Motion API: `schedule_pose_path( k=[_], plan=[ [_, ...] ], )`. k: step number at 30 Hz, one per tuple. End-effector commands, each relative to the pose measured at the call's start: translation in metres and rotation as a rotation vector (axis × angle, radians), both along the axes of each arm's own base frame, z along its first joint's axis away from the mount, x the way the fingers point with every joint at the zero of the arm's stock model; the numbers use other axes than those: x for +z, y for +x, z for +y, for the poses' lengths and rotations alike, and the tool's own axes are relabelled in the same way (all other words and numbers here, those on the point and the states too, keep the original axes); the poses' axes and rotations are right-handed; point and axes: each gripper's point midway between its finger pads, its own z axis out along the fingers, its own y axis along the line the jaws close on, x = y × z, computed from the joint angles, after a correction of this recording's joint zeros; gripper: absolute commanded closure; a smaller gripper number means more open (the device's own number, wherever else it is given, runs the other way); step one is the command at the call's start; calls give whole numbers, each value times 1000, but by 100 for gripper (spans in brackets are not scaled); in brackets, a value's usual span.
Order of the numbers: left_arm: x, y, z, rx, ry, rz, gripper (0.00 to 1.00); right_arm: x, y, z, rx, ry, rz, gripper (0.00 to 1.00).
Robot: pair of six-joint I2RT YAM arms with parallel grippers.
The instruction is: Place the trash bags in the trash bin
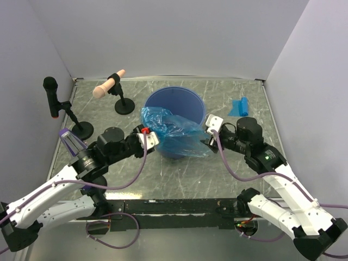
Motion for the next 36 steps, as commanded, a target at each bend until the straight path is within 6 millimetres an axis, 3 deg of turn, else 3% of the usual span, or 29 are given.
schedule_pose_path(
  k=[1, 3, 5, 8, 14, 17, 21, 28, 36],
  plan=[
    [13, 12, -2, 54, -64, -28, 58, 4, 22, -3, -67, -8, -66, 46],
    [7, 11, 0, 48, -44, -21, 74, -1, 22, -2, -49, -23, -61, 62],
    [6, 11, 4, 53, -26, -19, 99, 0, 21, 0, -37, -19, -65, 76],
    [25, 18, 14, 83, -26, -78, 99, 14, 25, -3, -59, 1, -87, 99],
    [60, 80, 62, 319, 21, -253, 99, 45, 50, -11, -128, 50, -114, 100],
    [67, 110, 77, 391, 26, -258, 99, 54, 67, -14, -162, 64, -104, 100],
    [78, 136, 80, 422, 6, -277, 99, 73, 85, -13, -184, 97, -115, 100],
    [70, 166, 84, 449, 36, -319, 99, 82, 116, -19, -268, 101, -130, 100],
    [53, 194, 90, 444, 78, -333, 99, 76, 152, -33, -333, 98, -93, 100]
  ],
)
